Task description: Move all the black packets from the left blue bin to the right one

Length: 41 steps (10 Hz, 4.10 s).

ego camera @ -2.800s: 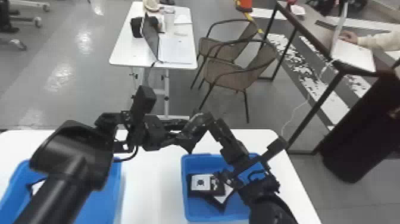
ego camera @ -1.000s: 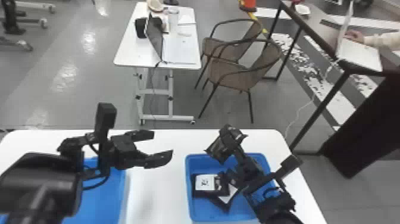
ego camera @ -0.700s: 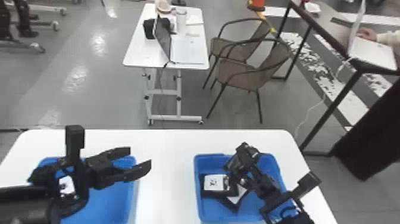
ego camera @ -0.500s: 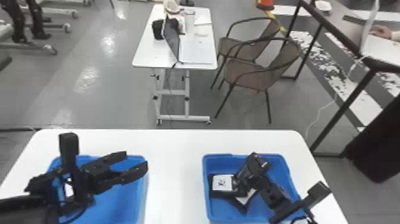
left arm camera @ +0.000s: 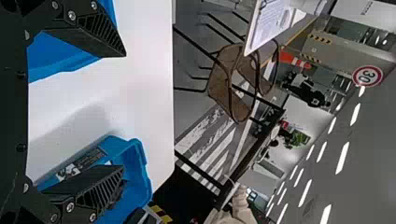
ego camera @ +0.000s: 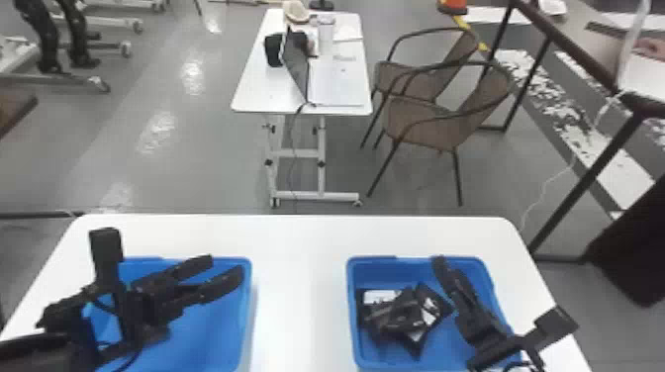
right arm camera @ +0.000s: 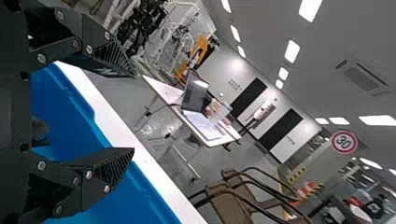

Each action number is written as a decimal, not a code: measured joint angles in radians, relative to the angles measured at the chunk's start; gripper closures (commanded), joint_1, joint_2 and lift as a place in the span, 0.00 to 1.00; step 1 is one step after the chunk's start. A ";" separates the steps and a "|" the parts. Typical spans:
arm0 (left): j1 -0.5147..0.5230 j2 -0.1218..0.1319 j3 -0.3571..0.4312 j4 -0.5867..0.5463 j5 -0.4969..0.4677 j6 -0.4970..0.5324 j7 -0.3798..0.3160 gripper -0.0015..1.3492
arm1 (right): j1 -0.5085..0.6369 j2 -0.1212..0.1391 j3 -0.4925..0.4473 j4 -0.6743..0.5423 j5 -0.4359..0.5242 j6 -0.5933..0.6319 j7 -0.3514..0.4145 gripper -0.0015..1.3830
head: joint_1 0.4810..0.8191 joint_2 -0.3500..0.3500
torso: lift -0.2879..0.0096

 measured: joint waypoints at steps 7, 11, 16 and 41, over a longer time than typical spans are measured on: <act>0.041 -0.006 0.127 -0.024 -0.039 0.132 0.105 0.16 | 0.066 0.012 0.030 -0.211 -0.082 -0.019 -0.009 0.10 | 0.63 0.50 | 0.97; 0.094 -0.042 0.175 -0.195 -0.143 0.251 0.155 0.19 | 0.067 0.015 0.036 -0.209 -0.089 -0.003 0.001 0.10 | 0.63 0.58 | 0.97; 0.116 -0.044 0.231 -0.378 -0.340 0.440 0.231 0.22 | 0.063 0.016 0.043 -0.218 -0.095 0.013 0.012 0.10 | 0.63 0.73 | 0.97; -0.128 -0.028 0.167 0.140 -0.447 0.368 0.358 0.03 | 0.043 0.014 0.058 -0.164 -0.155 0.042 0.072 0.10 | 0.63 0.74 | 0.97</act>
